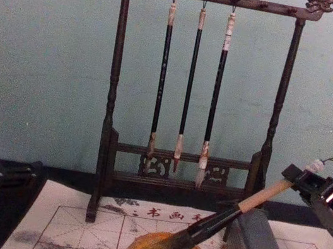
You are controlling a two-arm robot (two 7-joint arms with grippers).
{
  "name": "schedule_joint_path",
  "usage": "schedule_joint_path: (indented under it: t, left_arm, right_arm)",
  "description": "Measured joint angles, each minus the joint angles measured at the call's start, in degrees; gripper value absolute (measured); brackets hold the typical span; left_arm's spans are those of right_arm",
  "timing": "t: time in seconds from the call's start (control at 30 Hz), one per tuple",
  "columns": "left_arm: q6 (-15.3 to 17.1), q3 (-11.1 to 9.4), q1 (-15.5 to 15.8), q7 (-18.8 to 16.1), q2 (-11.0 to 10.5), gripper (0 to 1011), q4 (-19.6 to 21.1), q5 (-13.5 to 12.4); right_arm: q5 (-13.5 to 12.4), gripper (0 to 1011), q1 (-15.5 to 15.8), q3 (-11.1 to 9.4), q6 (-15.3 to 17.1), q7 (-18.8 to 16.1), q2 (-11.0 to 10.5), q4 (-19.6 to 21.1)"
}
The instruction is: Pick up the brush from the inkstone, write on the paper, then place the brush back to its original position.
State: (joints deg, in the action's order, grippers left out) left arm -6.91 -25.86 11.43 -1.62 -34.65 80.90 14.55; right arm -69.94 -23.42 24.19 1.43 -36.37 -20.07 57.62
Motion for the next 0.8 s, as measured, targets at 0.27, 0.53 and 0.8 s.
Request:
schedule_joint_path:
  t: [0.27,0.53,0.8]
  left_arm:
    - [0.0,0.0,0.0,0.0,0.0,1001,0.0,0.0]
    - [0.0,0.0,0.0,0.0,0.0,1001,0.0,0.0]
    - [0.0,0.0,0.0,0.0,0.0,1001,0.0,0.0]
  right_arm:
    - [0.9,187,-0.4,-0.8,0.4,0.2,1.1,-1.2]
    - [1.7,187,-0.2,-1.5,1.0,0.6,1.6,-1.4]
    - [2.3,187,0.6,-2.3,1.6,1.3,1.7,-0.7]
